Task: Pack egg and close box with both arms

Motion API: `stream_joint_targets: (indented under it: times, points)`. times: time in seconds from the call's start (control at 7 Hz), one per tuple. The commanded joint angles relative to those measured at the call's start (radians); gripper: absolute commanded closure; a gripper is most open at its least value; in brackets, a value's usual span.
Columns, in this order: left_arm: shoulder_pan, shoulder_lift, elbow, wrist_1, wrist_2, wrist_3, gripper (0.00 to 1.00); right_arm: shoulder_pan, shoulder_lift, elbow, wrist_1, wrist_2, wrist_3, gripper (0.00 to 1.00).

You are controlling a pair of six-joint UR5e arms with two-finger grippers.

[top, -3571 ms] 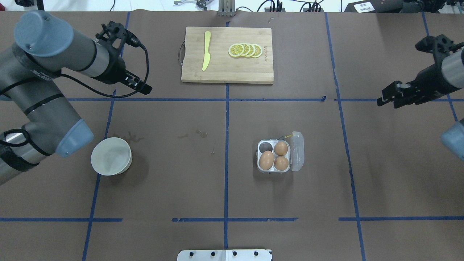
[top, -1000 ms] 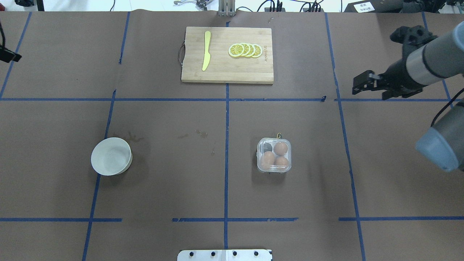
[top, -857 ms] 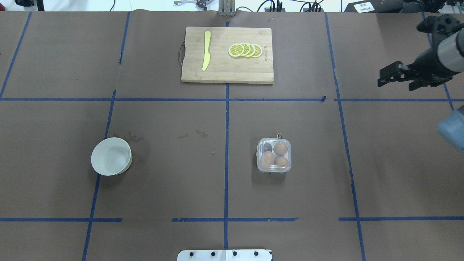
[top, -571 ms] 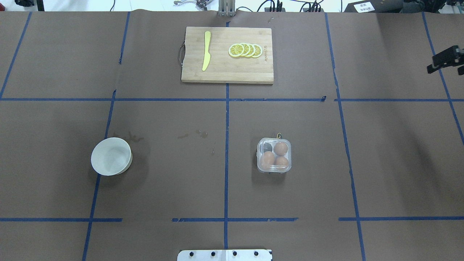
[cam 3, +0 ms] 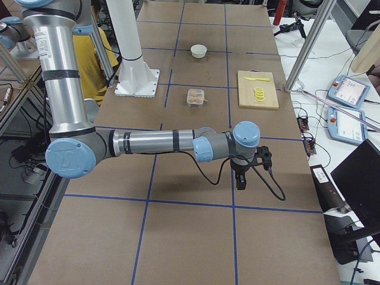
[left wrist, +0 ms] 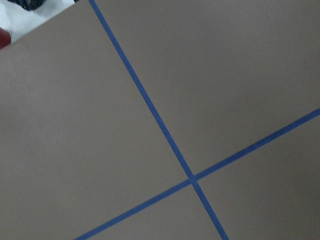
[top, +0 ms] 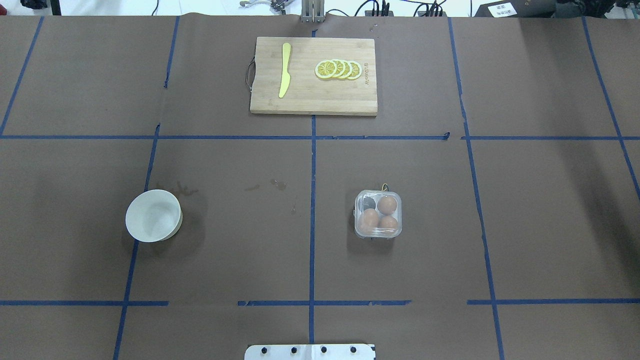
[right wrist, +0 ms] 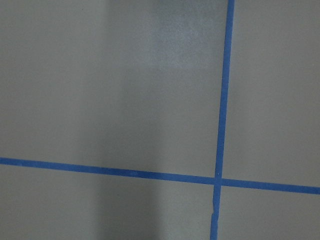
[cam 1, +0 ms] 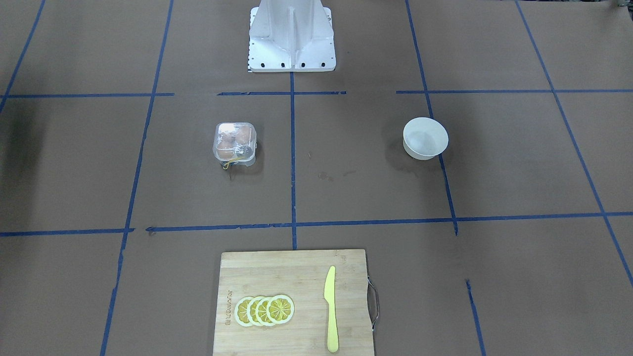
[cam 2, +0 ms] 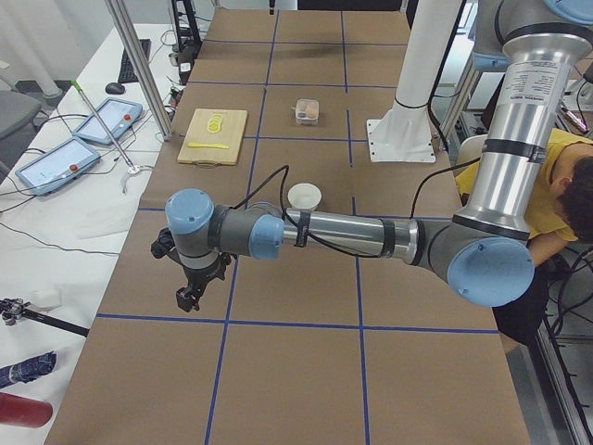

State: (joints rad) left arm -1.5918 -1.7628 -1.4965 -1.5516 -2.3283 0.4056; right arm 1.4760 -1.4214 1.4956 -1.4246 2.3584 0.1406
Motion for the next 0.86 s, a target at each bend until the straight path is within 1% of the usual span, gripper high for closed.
stream_joint_targets:
  times: [0.0,0.14,0.29,0.43,0.57,0.71]
  points:
    - [0.001,0.016,-0.036,0.019,-0.055,-0.078,0.0,0.004,0.045,0.001,-0.162,0.001,-0.115,0.0]
    - [0.001,0.019,-0.056,0.018,-0.096,-0.184,0.0,0.018,0.05,-0.012,-0.183,-0.002,-0.2,0.0]
    - [0.007,0.06,-0.053,0.004,-0.097,-0.201,0.0,0.018,0.068,-0.012,-0.183,-0.007,-0.194,0.0]
    - [0.01,0.068,-0.05,-0.065,-0.1,-0.208,0.0,0.018,0.106,-0.012,-0.185,-0.007,-0.146,0.0]
    - [0.01,0.075,-0.048,-0.093,-0.095,-0.206,0.0,0.02,0.111,-0.012,-0.183,-0.008,-0.138,0.0]
    - [0.021,0.066,-0.038,-0.094,-0.097,-0.206,0.0,0.018,0.108,-0.005,-0.18,-0.01,-0.122,0.0]
